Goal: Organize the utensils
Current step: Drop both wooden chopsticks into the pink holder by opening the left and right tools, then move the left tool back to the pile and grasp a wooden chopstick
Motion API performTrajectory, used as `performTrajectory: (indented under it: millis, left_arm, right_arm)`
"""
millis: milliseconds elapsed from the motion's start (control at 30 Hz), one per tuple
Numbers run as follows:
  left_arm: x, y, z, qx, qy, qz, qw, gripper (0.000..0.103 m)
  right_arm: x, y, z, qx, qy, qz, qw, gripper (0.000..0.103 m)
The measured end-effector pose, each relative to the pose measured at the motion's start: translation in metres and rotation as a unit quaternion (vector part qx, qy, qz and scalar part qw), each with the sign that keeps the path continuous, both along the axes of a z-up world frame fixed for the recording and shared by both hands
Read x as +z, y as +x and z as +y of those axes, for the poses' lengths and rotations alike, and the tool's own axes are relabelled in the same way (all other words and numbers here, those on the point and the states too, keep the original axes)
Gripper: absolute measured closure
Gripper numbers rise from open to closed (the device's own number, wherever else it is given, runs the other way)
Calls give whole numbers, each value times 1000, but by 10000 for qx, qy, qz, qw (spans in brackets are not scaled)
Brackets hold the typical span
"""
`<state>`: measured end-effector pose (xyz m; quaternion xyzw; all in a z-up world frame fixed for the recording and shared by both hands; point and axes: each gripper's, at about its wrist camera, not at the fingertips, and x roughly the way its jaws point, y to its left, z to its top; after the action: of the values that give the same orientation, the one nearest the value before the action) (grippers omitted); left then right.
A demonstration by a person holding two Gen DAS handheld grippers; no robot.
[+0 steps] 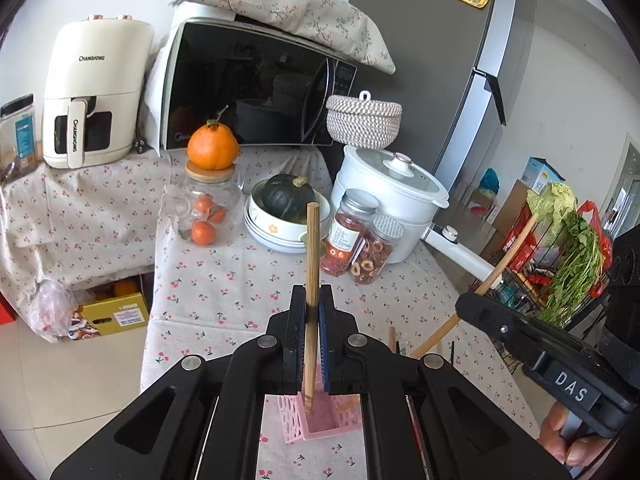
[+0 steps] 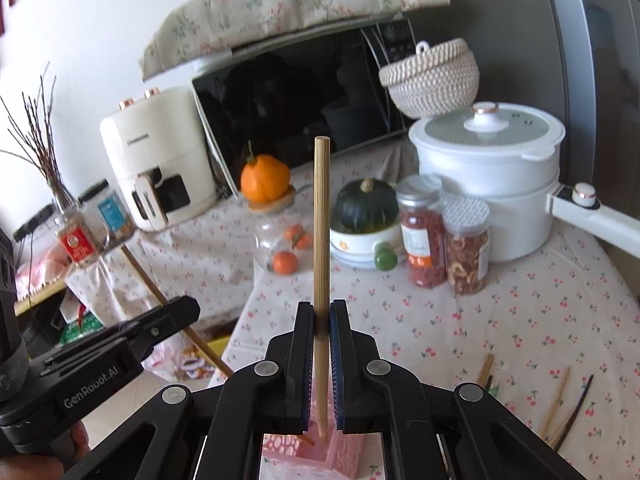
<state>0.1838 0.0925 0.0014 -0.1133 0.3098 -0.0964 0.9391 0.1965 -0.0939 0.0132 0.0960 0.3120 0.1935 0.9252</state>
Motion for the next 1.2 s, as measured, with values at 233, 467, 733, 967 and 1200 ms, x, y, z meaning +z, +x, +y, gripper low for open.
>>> performTrajectory:
  millis: [233, 467, 733, 967, 1200]
  left_arm:
    - [-16, 13, 0, 29, -20, 266, 9996, 97]
    - [-17, 15, -1, 105, -8, 242, 9997, 86]
    - [-8, 3, 3, 358, -155, 316, 9987, 17]
    - [-14, -17, -7, 454, 84, 887, 9950, 9]
    - [-32, -42, -32, 246, 346, 1481, 9881, 9]
  right_arm:
    - [-32, 18, 3, 37, -25, 584, 9983, 96]
    - [-40, 26, 1, 25, 180, 681, 9975, 91]
    - [-20, 19, -24, -179, 620, 601, 9961, 49]
    - [-12, 1, -66, -546, 277, 488, 9969, 19]
    - [-29, -14, -126, -1136, 64, 995, 9885, 13]
